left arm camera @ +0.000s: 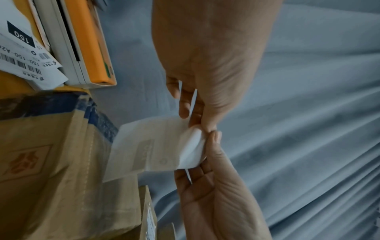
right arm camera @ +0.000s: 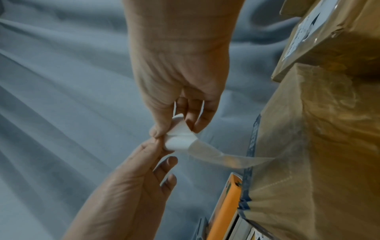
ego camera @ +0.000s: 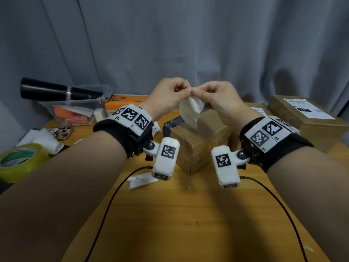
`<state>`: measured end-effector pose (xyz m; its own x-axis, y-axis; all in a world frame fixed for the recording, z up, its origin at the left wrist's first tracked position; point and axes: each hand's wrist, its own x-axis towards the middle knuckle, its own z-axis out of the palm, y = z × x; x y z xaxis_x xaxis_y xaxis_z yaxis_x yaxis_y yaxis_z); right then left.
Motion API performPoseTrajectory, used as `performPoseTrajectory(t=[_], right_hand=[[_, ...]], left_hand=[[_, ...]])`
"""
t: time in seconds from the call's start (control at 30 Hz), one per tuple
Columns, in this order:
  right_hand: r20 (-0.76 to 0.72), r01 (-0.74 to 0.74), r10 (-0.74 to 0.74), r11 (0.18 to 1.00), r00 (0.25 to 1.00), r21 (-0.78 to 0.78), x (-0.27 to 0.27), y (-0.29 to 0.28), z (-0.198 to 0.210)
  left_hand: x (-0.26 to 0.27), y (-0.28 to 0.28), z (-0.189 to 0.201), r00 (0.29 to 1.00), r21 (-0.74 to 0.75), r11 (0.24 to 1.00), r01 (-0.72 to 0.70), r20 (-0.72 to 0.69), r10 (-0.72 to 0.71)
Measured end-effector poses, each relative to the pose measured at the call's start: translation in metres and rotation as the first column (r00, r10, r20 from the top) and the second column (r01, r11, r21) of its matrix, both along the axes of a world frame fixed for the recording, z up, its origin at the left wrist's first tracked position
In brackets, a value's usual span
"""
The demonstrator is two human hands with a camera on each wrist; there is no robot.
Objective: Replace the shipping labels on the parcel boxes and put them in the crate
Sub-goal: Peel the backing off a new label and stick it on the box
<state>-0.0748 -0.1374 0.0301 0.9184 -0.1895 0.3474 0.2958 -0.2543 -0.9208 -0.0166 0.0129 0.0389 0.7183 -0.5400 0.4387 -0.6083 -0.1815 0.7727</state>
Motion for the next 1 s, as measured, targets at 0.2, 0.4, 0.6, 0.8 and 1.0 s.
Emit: performPoseTrajectory(t=[0.2,0.4,0.6,0.8,1.0], right_hand=[[-0.078,0.053,-0.051,0.998,0.996,0.03,0.001,0.002,0.004],[-0.074,0.173,-0.167,0.981,0.983,0.084,0.004,0.012,0.003],[-0.082,0.192,-0.182,0.97,0.98,0.146,0.001,0.015,0.002],[0.049,0.098,-0.093,0.987,0.995,-0.127,-0.003,0.016,0.002],[0.086,0.057,-0.052,0.997,0.995,-0.057,-0.008,0.021,0.002]], left_hand=[[-0.004,-0.005,-0.003,0.997,-0.043,0.999,-0.029,-0.066,0.026],[-0.007,-0.007,-0.007,0.987,-0.099,0.991,-0.085,-0.144,0.07],[-0.007,0.001,-0.015,0.985,-0.081,0.993,-0.086,-0.157,0.073],[-0.006,0.0,-0.009,0.982,-0.132,0.979,-0.153,-0.13,0.136],[-0.007,-0.005,-0.002,0.981,-0.126,0.982,-0.139,-0.151,0.119]])
